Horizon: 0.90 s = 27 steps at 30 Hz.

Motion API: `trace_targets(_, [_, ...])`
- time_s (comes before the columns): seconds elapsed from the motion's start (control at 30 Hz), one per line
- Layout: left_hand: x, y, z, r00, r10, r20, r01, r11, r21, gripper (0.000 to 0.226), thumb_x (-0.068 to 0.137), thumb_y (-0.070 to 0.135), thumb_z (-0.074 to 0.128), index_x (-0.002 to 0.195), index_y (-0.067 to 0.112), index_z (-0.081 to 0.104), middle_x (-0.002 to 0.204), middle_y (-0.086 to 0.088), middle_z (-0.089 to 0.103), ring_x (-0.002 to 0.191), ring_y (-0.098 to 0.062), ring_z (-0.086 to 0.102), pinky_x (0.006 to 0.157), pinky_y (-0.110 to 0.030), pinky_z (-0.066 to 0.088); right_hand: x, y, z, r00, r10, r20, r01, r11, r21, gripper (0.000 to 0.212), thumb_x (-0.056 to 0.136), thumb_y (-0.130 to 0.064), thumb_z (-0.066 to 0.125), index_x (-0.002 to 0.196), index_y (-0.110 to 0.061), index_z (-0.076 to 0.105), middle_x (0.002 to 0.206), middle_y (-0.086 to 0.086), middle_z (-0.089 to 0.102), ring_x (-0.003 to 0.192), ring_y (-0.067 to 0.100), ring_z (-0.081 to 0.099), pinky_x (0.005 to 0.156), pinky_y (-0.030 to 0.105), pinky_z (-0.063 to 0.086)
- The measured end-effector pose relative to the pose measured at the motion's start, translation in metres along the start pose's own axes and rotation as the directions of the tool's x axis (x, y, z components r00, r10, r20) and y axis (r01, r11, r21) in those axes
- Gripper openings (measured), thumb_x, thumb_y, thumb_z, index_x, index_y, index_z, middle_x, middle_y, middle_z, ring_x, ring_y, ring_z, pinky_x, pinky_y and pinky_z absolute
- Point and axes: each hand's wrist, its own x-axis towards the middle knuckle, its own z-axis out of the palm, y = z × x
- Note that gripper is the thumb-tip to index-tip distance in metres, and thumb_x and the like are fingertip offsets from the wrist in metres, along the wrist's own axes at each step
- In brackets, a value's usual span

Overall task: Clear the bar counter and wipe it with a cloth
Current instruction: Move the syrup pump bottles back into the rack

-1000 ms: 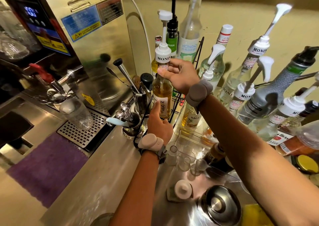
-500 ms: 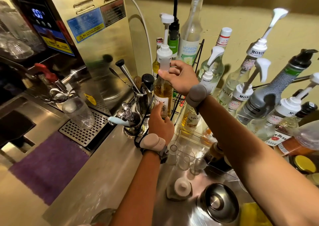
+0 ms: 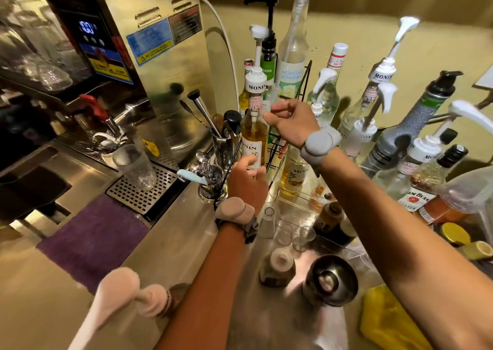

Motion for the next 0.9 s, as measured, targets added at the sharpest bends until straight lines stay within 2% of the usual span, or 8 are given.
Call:
trace_targets(0.1, [-0.018, 0.005, -0.006, 0.993, 0.097, -0.065, -0.097, 0.995, 0.005, 0.02, 0.086, 0.006, 0.062, 0.104, 0.001, 0.07, 0.105, -0.014, 0.071, 0.09, -0.028, 0.067, 0.079, -0.036, 0.054, -0.023, 0.002, -0.014, 1.0, 0.026, -0.014, -0.027, 1.0, -0.015, 0.029, 0.085, -0.027, 0.076, 0.11, -0.015, 0.068, 0.1, 0.001, 0.071, 0.095, 0.016, 0.068, 0.097, 0.039, 0.056])
trace_targets(0.2, [-0.04, 0.01, -0.014, 0.975, 0.2, -0.093, -0.198, 0.98, 0.029, 0.01, 0.083, -0.001, 0.064, 0.089, -0.001, 0.072, 0.092, -0.013, 0.072, 0.083, -0.031, 0.066, 0.076, -0.039, 0.051, -0.051, 0.004, -0.028, 0.997, 0.071, -0.032, -0.071, 0.997, 0.009, 0.023, 0.087, -0.021, 0.073, 0.107, -0.011, 0.071, 0.106, 0.011, 0.074, 0.099, 0.024, 0.07, 0.098, 0.047, 0.055])
trace_targets(0.37, [-0.064, 0.012, -0.026, 0.983, 0.027, 0.182, -0.028, 1.0, 0.001, 0.013, 0.09, 0.019, 0.058, 0.099, 0.015, 0.067, 0.098, -0.007, 0.068, 0.085, -0.023, 0.064, 0.074, -0.031, 0.05, -0.102, 0.006, -0.043, 0.994, 0.107, -0.029, -0.107, 0.994, 0.017, 0.006, 0.09, -0.017, 0.069, 0.094, -0.016, 0.074, 0.106, 0.008, 0.074, 0.105, 0.025, 0.07, 0.095, 0.048, 0.057])
trace_targets(0.5, [-0.09, 0.009, -0.041, 0.943, 0.1, 0.317, -0.095, 0.995, -0.032, 0.014, 0.092, 0.021, 0.058, 0.103, 0.014, 0.063, 0.105, -0.007, 0.065, 0.089, -0.019, 0.065, 0.072, -0.026, 0.049, -0.143, 0.01, -0.042, 0.99, 0.108, -0.088, -0.108, 0.994, 0.008, 0.009, 0.089, -0.016, 0.069, 0.082, -0.02, 0.073, 0.097, 0.003, 0.075, 0.101, 0.021, 0.071, 0.093, 0.045, 0.058])
trace_targets(0.63, [-0.119, -0.001, -0.058, 0.914, 0.065, 0.4, -0.065, 0.998, -0.013, 0.014, 0.091, 0.026, 0.059, 0.103, 0.02, 0.065, 0.108, 0.002, 0.065, 0.088, -0.012, 0.063, 0.073, -0.022, 0.047, -0.189, 0.016, -0.032, 0.973, 0.168, -0.156, -0.164, 0.986, 0.041, 0.007, 0.09, -0.017, 0.07, 0.092, -0.012, 0.074, 0.094, 0.01, 0.076, 0.089, 0.021, 0.071, 0.087, 0.04, 0.061])
trace_targets(0.73, [-0.137, -0.013, -0.077, 0.883, 0.117, 0.454, -0.138, 0.99, 0.013, 0.011, 0.091, 0.027, 0.059, 0.1, 0.022, 0.064, 0.105, 0.005, 0.065, 0.091, -0.014, 0.064, 0.082, -0.029, 0.051, -0.22, 0.021, -0.022, 0.955, 0.217, -0.203, -0.2, 0.975, 0.099, 0.009, 0.089, -0.015, 0.069, 0.092, -0.008, 0.073, 0.085, 0.01, 0.074, 0.067, 0.013, 0.065, 0.064, 0.027, 0.058])
trace_targets(0.8, [-0.147, -0.02, -0.093, 0.868, 0.167, 0.468, -0.184, 0.983, -0.01, 0.01, 0.091, 0.026, 0.06, 0.098, 0.021, 0.064, 0.099, 0.006, 0.064, 0.088, -0.015, 0.064, 0.08, -0.029, 0.052, -0.236, 0.025, -0.013, 0.944, 0.237, -0.23, -0.216, 0.97, 0.114, 0.014, 0.089, -0.016, 0.068, 0.091, -0.002, 0.072, 0.079, 0.007, 0.072, 0.056, 0.009, 0.06, 0.051, 0.02, 0.049])
trace_targets(0.9, [-0.159, -0.034, -0.116, 0.83, 0.206, 0.518, -0.212, 0.976, -0.048, 0.009, 0.09, 0.022, 0.059, 0.097, 0.02, 0.065, 0.098, 0.003, 0.068, 0.087, -0.013, 0.065, 0.075, -0.026, 0.051, -0.261, 0.031, 0.004, 0.924, 0.27, -0.27, -0.24, 0.961, 0.139, 0.015, 0.089, -0.02, 0.07, 0.094, -0.006, 0.073, 0.082, 0.006, 0.073, 0.07, 0.012, 0.066, 0.058, 0.021, 0.051])
